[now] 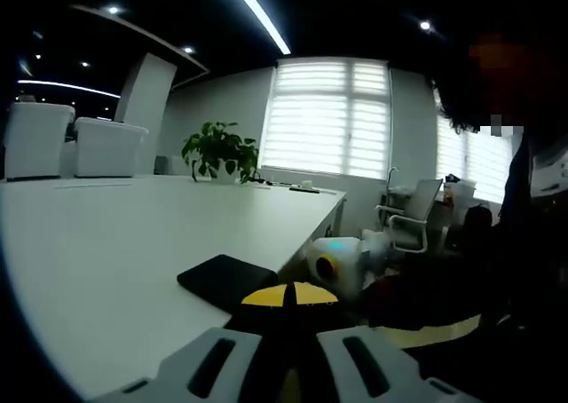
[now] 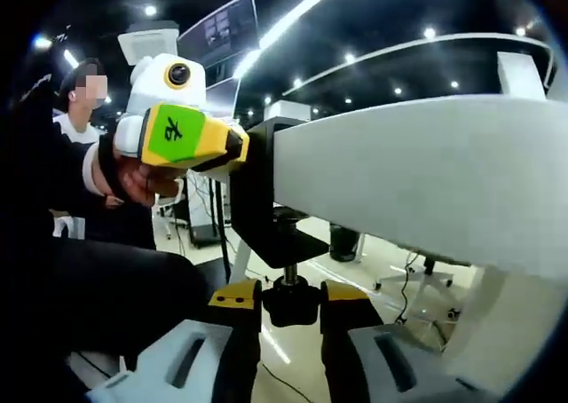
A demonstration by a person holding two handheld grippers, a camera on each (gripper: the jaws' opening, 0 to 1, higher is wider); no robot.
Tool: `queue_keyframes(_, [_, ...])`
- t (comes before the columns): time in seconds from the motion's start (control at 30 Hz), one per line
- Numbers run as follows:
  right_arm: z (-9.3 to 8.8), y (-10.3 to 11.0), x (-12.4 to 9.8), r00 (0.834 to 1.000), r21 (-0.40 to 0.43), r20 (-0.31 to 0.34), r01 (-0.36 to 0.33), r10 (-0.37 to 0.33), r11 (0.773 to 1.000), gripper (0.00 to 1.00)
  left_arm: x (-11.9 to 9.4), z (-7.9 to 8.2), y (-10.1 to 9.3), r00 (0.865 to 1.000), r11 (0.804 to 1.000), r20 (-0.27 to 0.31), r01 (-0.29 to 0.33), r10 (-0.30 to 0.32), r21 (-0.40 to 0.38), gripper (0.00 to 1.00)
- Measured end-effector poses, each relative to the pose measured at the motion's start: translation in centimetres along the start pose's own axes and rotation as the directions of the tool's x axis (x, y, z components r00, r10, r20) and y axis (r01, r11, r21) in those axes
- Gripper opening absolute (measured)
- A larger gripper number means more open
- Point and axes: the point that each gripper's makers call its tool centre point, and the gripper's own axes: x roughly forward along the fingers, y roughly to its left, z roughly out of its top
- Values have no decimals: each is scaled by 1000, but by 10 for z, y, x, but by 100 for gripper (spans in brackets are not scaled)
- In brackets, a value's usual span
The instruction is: Clamp the fixed fixture on the desktop, loosen the retaining clip, secure it to the edge of the desk, and tighten the retaining clip.
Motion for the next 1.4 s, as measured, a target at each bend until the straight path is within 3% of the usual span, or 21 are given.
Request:
queue_keyframes(0.07, [4, -6, -4, 996, -7, 25, 85, -84, 996, 35, 0, 0, 0, 1000, 1000, 5, 0, 0, -3, 1])
queue_keyframes(0.13, [-1, -14, -10, 980, 7, 1, 198, -198, 980, 45, 0, 1, 0, 1000, 1000, 10, -1, 1, -5, 1])
queue_keyframes(0.17, [-6, -16, -14, 961, 16, -29, 275, -274, 961, 46, 0, 1, 0, 1000, 1000, 14, 0, 1, -8, 1])
queue_keyframes(0.23, [-10, -15, -17, 933, 3, -33, 357, -357, 934, 45, 0, 1, 0, 1000, 1000, 20, -1, 1, -11, 1])
queue_keyframes(0.27, [-17, -15, -17, 910, -34, -62, 410, -411, 912, 44, 0, 1, 0, 1000, 1000, 21, 0, 0, -11, 1])
queue_keyframes(0.33, [-22, -15, -18, 861, 40, -75, 506, -502, 862, 45, 0, 1, 0, 1000, 1000, 21, 3, -3, -11, 1])
queue_keyframes(0.4, [-22, -8, -16, 841, 88, -78, 541, -536, 836, 47, 0, 2, 0, 1000, 1000, 29, 5, -5, -15, 1])
queue_keyframes(0.47, [-18, -9, -18, 794, 30, -69, 606, -603, 795, 51, -1, 2, 0, 999, 1000, 37, 8, -8, -20, 1])
queue_keyframes(0.53, [-17, -10, -18, 760, 40, -82, 649, -645, 760, 52, 0, 2, 0, 999, 1000, 38, 11, -10, -19, 1])
queue_keyframes(0.57, [-14, -10, -16, 751, 85, -77, 660, -656, 746, 52, 0, 3, 0, 999, 1000, 39, 12, -11, -19, 1])
queue_keyframes(0.7, [-14, -20, -14, 716, 98, -91, 698, -692, 709, 52, 0, 3, 0, 999, 1000, 41, 16, -15, -23, 1])
queue_keyframes(0.77, [-14, -21, -11, 708, 102, -95, 706, -700, 701, 52, 0, 3, 0, 999, 1000, 41, 18, -17, -21, 1])
queue_keyframes(1.0, [-14, -21, -7, 710, 94, -100, 704, -697, 704, 50, 0, 3, 0, 999, 1000, 45, 18, -16, -25, 1])
queue_keyframes(1.07, [-14, -23, -5, 714, 102, -101, 700, -693, 707, 40, 0, 3, 0, 999, 1000, 43, 17, -16, -23, 1])
queue_keyframes(1.1, [-13, -24, -6, 710, 95, -98, 704, -697, 704, 24, 1, 3, 0, 999, 1000, 43, 17, -16, -23, 1])
queue_keyframes(1.17, [-12, -27, -7, 702, 80, -100, 712, -705, 697, 25, 1, 3, 0, 999, 1000, 43, 18, -17, -22, 1])
queue_keyframes(1.33, [-17, -29, 6, 719, 79, -103, 695, -688, 714, 25, 1, 3, 0, 999, 1000, 46, 17, -15, -24, 1])
queue_keyframes(1.4, [-17, -26, 8, 745, 105, -111, 667, -658, 738, 25, 1, 3, 1, 999, 1000, 46, 17, -15, -23, 1])
